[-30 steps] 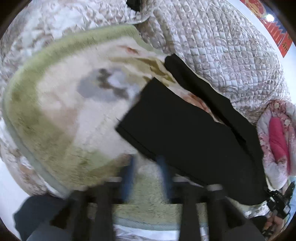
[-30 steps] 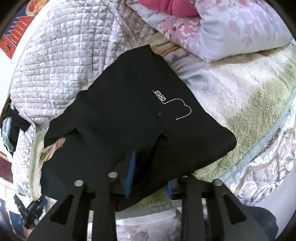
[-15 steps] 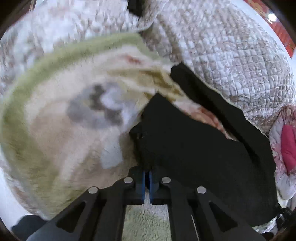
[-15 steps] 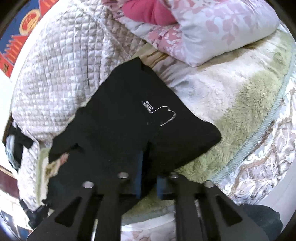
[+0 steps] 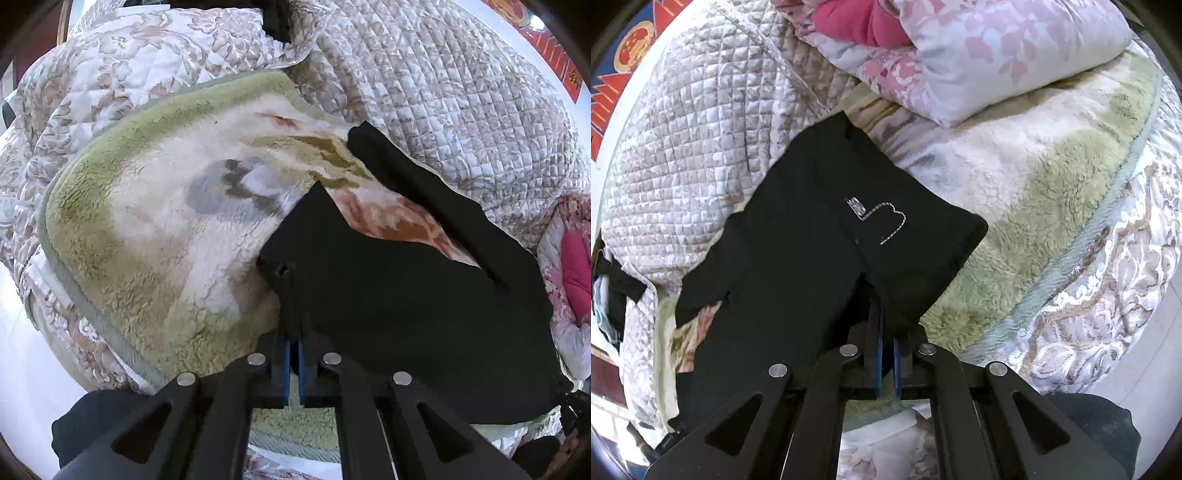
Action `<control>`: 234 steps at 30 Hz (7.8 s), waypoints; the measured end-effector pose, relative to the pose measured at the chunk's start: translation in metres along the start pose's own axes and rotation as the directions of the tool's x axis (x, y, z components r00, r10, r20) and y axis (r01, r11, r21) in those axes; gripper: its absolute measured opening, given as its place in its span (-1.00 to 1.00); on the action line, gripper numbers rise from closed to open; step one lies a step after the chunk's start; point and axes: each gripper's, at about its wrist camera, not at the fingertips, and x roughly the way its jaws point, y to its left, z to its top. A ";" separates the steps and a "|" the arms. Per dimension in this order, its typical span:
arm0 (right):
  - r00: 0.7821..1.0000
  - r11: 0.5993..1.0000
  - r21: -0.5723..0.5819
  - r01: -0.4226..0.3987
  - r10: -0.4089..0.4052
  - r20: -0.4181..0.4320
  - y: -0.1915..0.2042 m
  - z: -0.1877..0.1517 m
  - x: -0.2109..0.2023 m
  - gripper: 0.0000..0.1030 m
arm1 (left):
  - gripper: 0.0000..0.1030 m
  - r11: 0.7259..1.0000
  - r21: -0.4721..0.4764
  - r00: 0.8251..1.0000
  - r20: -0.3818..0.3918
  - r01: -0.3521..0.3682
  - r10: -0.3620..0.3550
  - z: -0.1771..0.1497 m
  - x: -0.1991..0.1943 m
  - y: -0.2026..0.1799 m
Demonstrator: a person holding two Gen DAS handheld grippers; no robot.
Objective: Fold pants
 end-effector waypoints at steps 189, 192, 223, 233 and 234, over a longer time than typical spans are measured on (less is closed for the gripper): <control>0.992 0.944 -0.306 -0.123 0.120 -0.030 0.058 -0.023 -0.015 -0.07 | -0.20 0.843 0.516 0.988 -0.106 0.151 -0.113 0.015 0.050 -0.210; 0.995 0.963 -0.254 -0.090 0.095 0.011 0.043 -0.012 -0.020 -0.07 | -0.20 0.836 0.538 0.992 -0.110 0.107 -0.057 0.013 0.074 -0.223; 0.999 0.974 -0.221 -0.050 0.046 -0.022 0.040 -0.017 -0.014 -0.07 | -0.54 0.994 -0.065 0.994 -0.044 0.093 -0.096 -0.018 0.007 -0.019; 0.999 0.976 -0.217 -0.024 0.019 -0.026 0.035 -0.017 -0.012 -0.07 | -0.90 0.996 0.064 0.998 0.020 -0.061 0.059 -0.027 -0.005 -0.029; 0.999 0.976 -0.216 -0.022 0.015 -0.032 0.035 -0.017 -0.010 -0.07 | -0.90 0.997 0.049 0.998 -0.008 -0.061 0.062 -0.028 0.000 -0.025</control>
